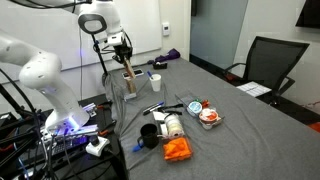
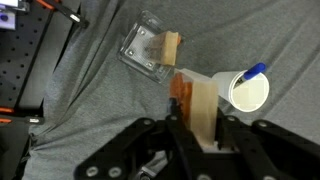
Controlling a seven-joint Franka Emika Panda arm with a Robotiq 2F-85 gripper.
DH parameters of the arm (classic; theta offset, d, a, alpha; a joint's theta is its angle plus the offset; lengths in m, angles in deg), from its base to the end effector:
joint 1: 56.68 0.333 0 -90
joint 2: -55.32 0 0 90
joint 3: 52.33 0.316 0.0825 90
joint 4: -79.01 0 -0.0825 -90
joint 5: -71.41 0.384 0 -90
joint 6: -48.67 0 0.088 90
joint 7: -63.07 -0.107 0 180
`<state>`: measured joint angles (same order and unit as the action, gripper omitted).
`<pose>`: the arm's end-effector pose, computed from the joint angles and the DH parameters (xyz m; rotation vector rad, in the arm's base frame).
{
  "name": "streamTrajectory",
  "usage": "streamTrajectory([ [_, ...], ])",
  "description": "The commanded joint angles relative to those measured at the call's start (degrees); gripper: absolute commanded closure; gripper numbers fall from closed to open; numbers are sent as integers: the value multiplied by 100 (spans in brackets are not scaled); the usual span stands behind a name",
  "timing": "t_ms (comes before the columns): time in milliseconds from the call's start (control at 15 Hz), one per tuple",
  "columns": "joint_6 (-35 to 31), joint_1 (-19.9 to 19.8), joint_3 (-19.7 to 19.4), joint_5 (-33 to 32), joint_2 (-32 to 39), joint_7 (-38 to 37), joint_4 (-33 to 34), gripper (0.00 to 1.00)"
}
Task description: Move the brown box to the other container
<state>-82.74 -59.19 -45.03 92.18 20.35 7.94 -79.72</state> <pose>0.3527 0.0342 0.3992 -2.4477 1.5333 -0.0198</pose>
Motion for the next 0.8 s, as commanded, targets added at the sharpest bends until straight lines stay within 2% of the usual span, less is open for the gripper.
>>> streamTrajectory([
  [0, -658, -90, 56, 101, 692, -486, 266, 93],
  [267, -1013, -101, 39, -35, 1386, -1217, 666, 93],
  [733, -895, -33, -168, -53, 2187, -2093, 1533, 93],
])
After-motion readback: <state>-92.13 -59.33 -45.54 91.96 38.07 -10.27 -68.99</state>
